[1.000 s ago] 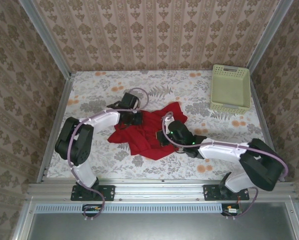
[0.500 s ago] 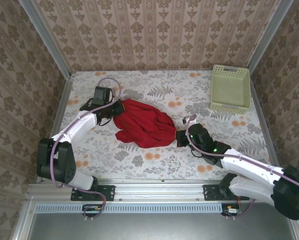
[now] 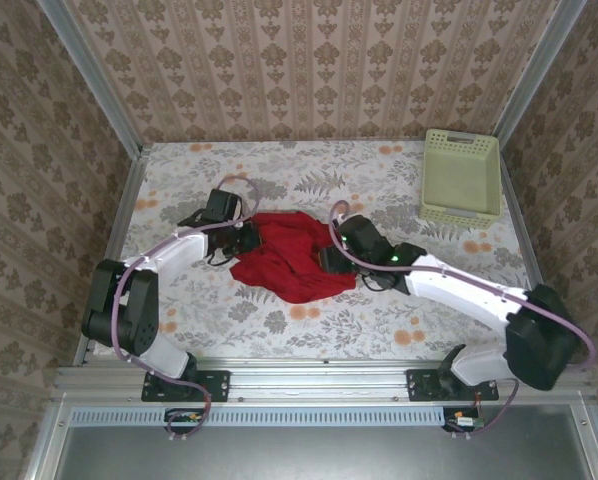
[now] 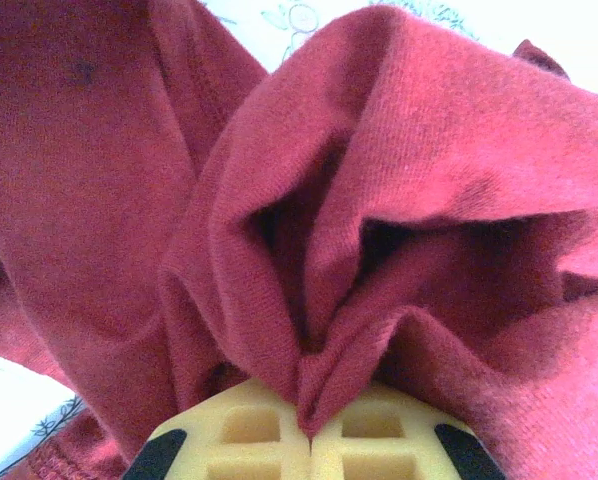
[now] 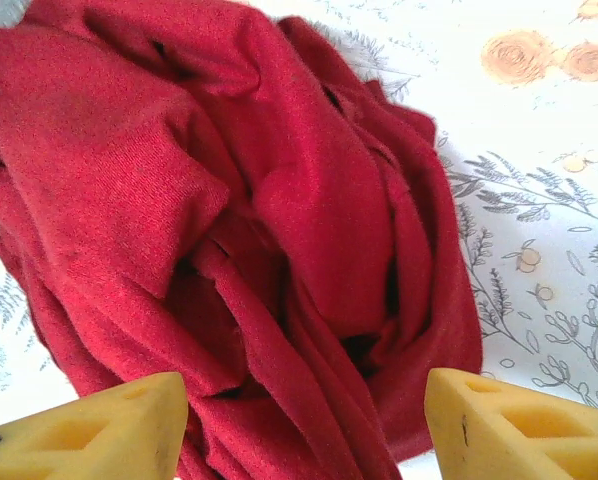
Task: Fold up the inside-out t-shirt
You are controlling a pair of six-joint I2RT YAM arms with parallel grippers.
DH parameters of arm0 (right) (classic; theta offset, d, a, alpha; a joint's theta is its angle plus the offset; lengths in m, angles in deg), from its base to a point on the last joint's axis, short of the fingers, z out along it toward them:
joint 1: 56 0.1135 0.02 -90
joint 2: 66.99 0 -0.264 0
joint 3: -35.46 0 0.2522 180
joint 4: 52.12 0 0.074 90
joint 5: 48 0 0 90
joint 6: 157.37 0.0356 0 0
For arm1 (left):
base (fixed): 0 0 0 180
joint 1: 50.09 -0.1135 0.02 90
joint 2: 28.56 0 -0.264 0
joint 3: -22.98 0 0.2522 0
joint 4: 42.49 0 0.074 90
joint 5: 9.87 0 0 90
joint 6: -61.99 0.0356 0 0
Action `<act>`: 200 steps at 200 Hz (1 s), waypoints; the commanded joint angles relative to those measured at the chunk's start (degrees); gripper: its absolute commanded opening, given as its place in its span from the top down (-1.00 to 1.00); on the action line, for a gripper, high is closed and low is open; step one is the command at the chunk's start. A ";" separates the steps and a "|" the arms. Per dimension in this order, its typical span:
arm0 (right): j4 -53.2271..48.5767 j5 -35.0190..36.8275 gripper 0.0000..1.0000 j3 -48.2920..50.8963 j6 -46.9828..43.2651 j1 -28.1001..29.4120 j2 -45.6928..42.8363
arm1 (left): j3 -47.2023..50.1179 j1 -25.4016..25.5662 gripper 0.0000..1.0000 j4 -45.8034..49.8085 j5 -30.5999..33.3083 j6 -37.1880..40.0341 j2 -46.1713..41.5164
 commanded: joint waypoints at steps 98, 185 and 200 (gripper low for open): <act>-12.22 5.26 1.00 -11.44 -7.86 1.61 0.30 | -0.50 -7.85 1.00 3.90 1.10 -0.48 -4.70; 14.54 -9.99 1.00 17.28 8.54 -3.48 -15.44 | -4.04 -4.40 0.29 14.34 4.72 3.86 -5.36; 16.71 -10.26 1.00 18.03 9.02 -3.18 -14.29 | -2.68 1.75 -0.02 16.70 9.35 4.94 -10.53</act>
